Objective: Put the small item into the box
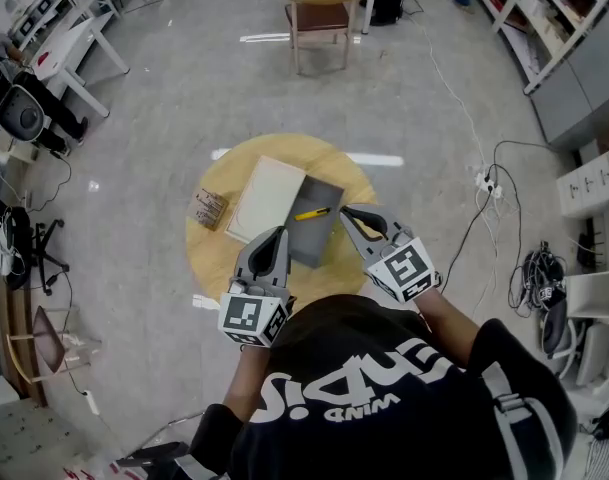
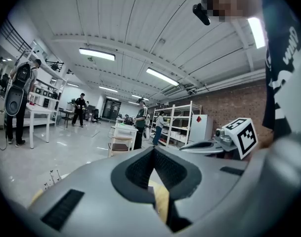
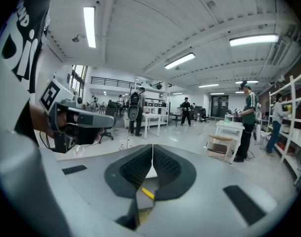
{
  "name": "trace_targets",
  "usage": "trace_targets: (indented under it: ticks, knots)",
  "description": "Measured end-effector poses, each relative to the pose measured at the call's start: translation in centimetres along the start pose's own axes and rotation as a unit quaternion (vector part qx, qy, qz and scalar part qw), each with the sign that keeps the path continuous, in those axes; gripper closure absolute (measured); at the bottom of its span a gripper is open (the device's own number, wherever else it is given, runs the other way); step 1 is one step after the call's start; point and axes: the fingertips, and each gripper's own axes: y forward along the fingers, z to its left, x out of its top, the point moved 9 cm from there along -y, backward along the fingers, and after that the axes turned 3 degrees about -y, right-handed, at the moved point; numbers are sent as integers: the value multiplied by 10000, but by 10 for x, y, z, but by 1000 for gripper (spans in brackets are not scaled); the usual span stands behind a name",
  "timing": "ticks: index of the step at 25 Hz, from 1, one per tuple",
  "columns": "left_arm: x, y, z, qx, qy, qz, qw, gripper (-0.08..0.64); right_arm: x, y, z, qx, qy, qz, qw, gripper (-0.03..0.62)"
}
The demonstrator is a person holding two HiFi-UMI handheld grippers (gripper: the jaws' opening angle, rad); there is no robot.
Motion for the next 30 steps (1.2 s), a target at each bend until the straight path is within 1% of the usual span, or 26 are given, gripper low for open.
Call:
trace_targets:
  ticks: [4, 8, 11, 14, 20, 30]
  knots:
    - [2, -4, -4, -22, 26, -22, 10000, 551, 0, -22, 3, -298, 305, -251, 9988, 586]
    - [-2, -7, -6, -20, 55, -51, 10000, 551, -10, -38, 3, -484, 648, -453, 9957, 587]
    - [-5, -8, -8, -21, 63, -33, 10000, 551, -16, -48, 0, -692, 804, -550, 9928, 588]
    - [-5, -7, -12, -34, 65, -22, 10000, 551, -17, -56, -4, -876, 859, -609, 9906, 588]
    - [-8, -9, -17, -50, 99, -33, 9999, 551, -17, -63, -1, -1069, 834, -684, 9884, 589]
    - [-8, -14, -20, -10, 126, -4, 9999, 551, -16, -64, 2, -1012, 828, -719, 9888, 589]
